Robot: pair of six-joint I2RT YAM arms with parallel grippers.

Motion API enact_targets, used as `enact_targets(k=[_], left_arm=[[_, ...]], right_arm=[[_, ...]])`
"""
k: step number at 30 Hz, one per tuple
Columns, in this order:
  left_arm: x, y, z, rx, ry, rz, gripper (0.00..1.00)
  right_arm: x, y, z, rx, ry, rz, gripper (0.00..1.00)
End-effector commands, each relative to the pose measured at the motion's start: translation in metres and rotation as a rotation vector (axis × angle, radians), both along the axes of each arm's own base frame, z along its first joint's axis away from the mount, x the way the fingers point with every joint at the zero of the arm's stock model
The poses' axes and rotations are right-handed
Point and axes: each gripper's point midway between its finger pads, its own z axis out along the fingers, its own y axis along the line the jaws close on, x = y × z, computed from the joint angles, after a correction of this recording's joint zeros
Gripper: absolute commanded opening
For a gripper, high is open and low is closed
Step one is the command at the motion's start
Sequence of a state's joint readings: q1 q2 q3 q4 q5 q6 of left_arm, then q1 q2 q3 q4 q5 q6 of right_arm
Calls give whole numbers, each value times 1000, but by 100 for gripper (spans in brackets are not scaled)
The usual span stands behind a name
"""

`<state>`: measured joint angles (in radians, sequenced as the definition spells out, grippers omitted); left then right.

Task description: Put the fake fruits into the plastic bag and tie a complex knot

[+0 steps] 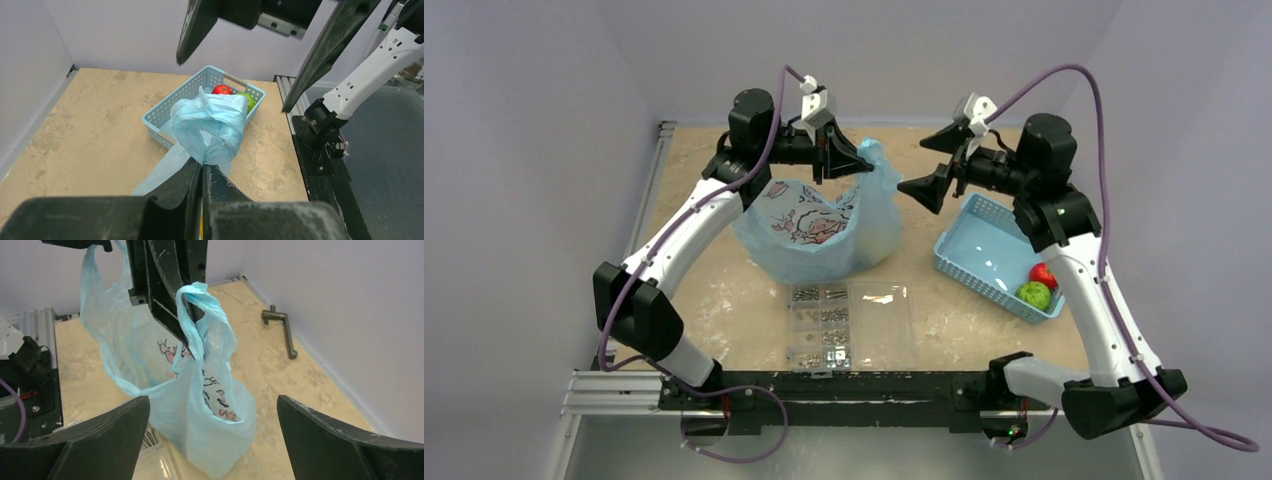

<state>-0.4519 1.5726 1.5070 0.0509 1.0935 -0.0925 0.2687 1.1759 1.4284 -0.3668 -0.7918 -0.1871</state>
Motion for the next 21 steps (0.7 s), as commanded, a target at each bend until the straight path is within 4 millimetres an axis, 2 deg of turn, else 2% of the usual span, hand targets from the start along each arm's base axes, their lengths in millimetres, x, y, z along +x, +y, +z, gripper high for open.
enact_targets(k=[1,7,9,11,12,13,14,16,19,21], left_arm=[[-4,-2,27,-44,-48,-37,0],[-3,-2,33,-43,-53,-37,0],[-6,-1,35,-40,-62,-45,0],[-7,1,37,-32,-70,-39,1],[-6,3,38,-30,-74,-30,14],[-4,5,41,-31,-85,-16,33],[-3,7,42,-27,-86,-2,46],[-3,12,44,-12,-110,14,53],[-2,15,44,27,-198,15,63],[1,16,39,62,-219,15,71]], right_arm=[[14,18,-27,13,-11,69,99],[30,55,-39,47,-57,118,98],[36,63,-49,42,-56,133,88],[41,68,-58,39,-43,148,66],[42,71,-61,36,-45,162,46],[42,73,-64,31,-50,176,37],[42,75,-65,27,-58,190,21],[41,79,-67,16,-76,221,10],[40,86,-70,-1,-97,267,2],[41,89,-71,-17,-110,285,0]])
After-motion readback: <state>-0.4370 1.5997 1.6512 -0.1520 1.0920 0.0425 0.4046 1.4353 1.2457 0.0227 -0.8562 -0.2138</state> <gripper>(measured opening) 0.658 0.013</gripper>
